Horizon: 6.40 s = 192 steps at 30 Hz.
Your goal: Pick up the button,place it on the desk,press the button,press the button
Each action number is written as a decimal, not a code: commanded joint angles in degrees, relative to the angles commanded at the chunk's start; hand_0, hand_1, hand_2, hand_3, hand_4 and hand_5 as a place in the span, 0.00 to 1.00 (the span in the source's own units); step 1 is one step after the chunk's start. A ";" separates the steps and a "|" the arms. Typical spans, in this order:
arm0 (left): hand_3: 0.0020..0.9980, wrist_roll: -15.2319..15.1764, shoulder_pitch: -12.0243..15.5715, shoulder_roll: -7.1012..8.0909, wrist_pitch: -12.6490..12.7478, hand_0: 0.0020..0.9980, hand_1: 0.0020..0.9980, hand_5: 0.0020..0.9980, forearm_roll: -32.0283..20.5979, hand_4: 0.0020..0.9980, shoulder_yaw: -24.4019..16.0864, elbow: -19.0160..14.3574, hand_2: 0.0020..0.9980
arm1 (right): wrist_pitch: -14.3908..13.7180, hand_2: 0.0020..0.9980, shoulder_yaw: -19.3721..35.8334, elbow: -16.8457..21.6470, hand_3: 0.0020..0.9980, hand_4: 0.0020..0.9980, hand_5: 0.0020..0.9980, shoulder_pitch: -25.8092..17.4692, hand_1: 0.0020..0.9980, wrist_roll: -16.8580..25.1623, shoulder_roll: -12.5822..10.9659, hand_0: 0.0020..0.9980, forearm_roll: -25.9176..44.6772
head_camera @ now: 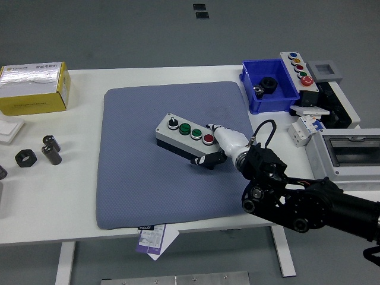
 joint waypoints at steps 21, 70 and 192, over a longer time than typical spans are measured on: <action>0.60 0.01 0.03 0.03 0.02 0.69 0.63 0.21 -0.13 0.67 0.09 -0.02 0.56 | -2.09 0.63 -0.32 -0.29 0.85 0.61 0.09 0.00 0.65 0.00 0.37 0.61 -2.04; 0.60 0.01 -0.11 -0.20 0.01 0.69 0.63 0.22 2.98 0.67 -2.28 -0.31 0.56 | -1.89 0.66 -12.46 13.86 0.66 0.19 0.00 4.95 0.66 34.45 -18.01 0.67 3.24; 0.60 0.06 -0.01 0.02 0.00 0.69 0.63 0.21 1.43 0.68 -0.84 -0.18 0.55 | 52.81 0.30 3.44 20.76 1.00 0.24 0.11 15.53 0.22 1.08 -25.20 0.02 40.71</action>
